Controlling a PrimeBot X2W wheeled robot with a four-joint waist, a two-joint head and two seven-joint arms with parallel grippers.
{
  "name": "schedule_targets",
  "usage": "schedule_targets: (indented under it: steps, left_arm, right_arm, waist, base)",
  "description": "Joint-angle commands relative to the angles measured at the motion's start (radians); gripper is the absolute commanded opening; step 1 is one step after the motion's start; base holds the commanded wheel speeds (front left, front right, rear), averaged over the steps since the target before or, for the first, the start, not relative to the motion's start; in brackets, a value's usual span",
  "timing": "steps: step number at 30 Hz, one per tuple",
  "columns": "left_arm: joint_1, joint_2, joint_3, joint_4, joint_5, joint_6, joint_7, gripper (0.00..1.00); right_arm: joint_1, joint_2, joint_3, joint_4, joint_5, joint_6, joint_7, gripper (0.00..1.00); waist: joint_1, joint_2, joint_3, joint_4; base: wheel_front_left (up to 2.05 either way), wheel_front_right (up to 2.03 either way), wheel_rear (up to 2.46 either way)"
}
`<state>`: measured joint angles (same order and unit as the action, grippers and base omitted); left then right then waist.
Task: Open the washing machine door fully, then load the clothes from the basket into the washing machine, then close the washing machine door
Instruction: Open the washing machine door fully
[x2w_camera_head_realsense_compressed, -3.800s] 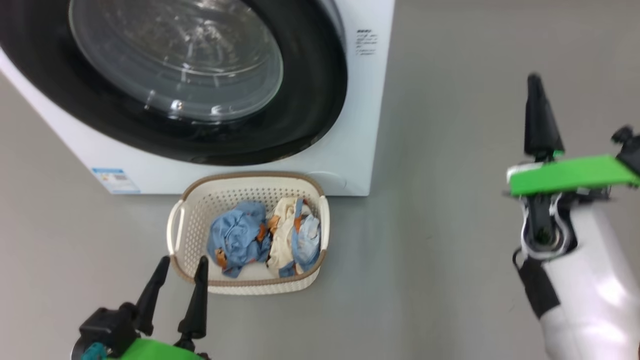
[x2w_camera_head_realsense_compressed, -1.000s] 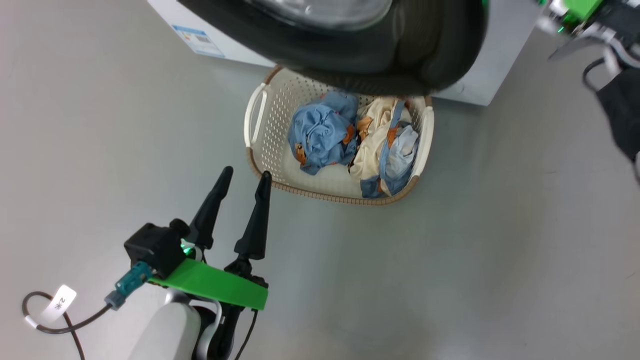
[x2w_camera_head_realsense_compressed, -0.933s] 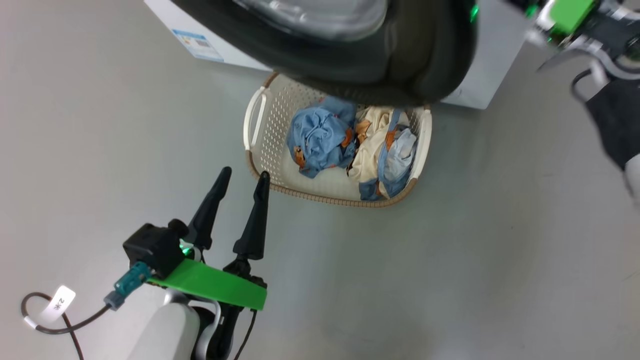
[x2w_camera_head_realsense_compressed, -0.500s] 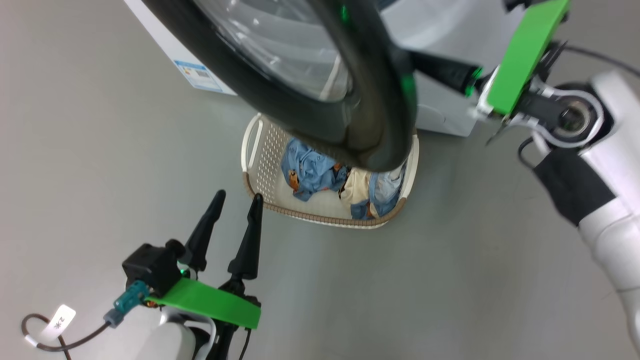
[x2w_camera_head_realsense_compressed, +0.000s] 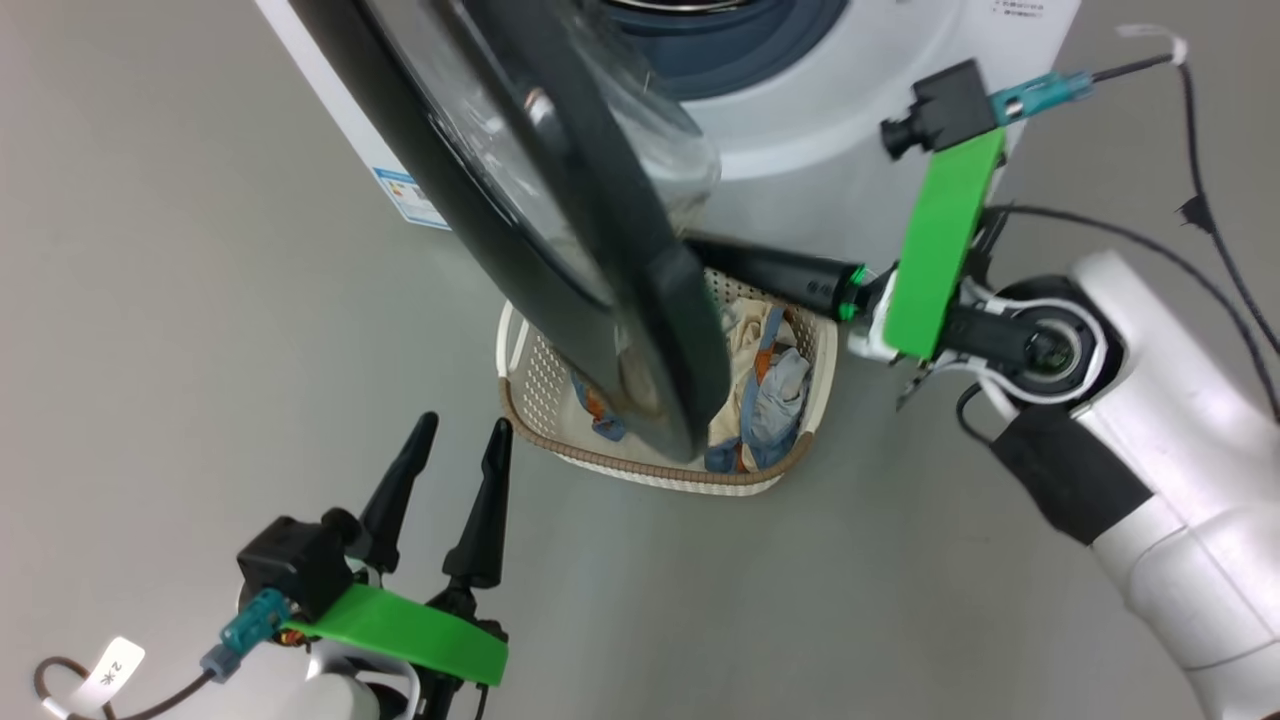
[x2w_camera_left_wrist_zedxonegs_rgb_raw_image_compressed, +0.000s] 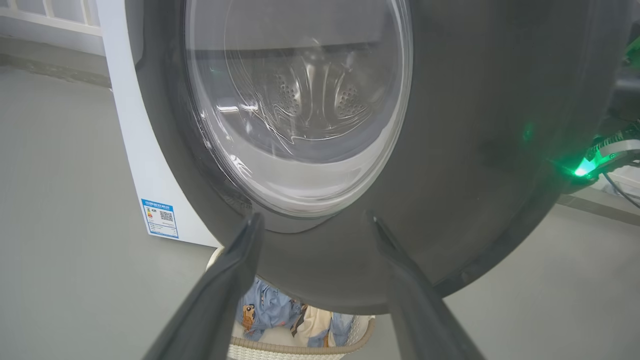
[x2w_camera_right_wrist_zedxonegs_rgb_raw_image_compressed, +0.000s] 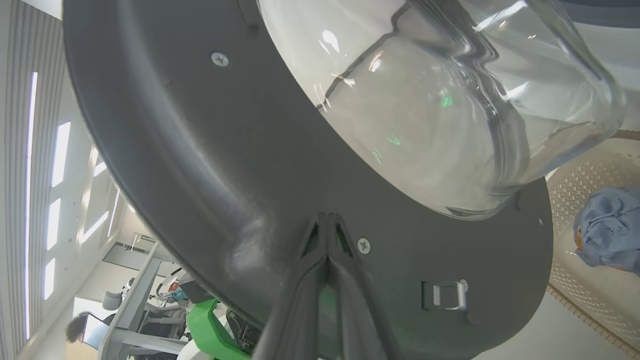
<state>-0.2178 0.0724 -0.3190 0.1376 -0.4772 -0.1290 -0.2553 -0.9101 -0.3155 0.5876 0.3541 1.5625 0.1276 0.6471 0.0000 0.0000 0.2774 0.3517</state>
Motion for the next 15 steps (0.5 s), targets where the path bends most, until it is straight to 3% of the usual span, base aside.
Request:
schedule_targets:
  steps: [1,15]
  left_arm:
    - [0.007,0.024,0.035,-0.021,0.01,-0.002,-0.006,1.0]
    - [0.018,0.026,0.037,-0.015,0.013,-0.002,-0.006,1.0]
  right_arm:
    - [0.029,0.034,0.019,-0.046,0.008,0.003,0.009,0.0]
    - [0.09,0.091,0.074,-0.094,-0.002,0.003,0.001,0.0]
  waist:
    - [0.0,0.0,-0.009,0.009]
    - [0.0,0.0,-0.038,0.034]
  base:
    - [0.0,0.0,0.0]
    - [0.0,0.0,0.0]
